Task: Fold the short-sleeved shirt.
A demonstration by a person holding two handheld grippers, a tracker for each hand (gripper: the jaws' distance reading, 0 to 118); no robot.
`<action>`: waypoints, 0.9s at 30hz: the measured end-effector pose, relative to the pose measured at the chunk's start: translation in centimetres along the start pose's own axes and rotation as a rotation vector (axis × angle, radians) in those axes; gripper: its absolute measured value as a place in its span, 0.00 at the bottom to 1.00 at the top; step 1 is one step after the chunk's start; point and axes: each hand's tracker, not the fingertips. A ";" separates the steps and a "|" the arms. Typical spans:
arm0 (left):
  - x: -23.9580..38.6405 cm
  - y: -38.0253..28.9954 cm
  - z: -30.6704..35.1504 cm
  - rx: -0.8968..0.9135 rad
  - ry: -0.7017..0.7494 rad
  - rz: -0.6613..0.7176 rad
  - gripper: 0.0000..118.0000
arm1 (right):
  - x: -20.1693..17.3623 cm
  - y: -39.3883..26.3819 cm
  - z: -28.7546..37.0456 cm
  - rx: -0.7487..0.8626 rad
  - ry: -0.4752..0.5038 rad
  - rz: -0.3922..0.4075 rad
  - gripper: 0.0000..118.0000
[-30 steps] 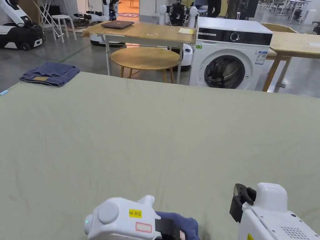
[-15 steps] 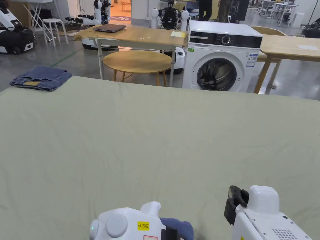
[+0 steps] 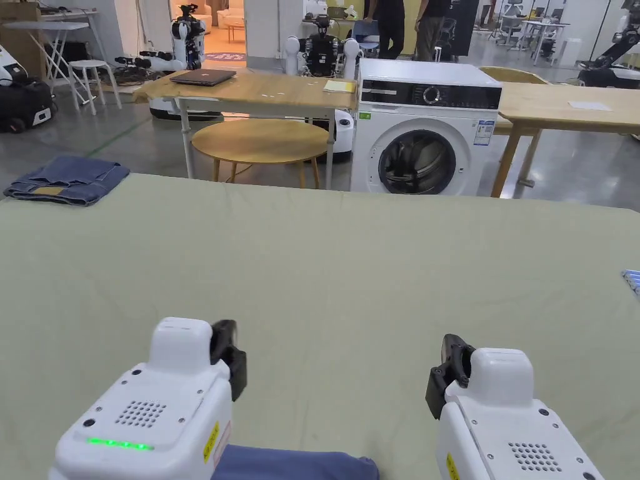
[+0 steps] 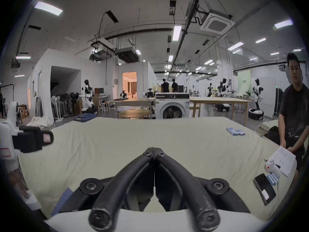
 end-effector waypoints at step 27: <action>-5.7 -2.1 3.2 -0.081 0.060 0.030 0.00 | -5.9 -13.1 0.2 -0.599 0.196 0.096 0.00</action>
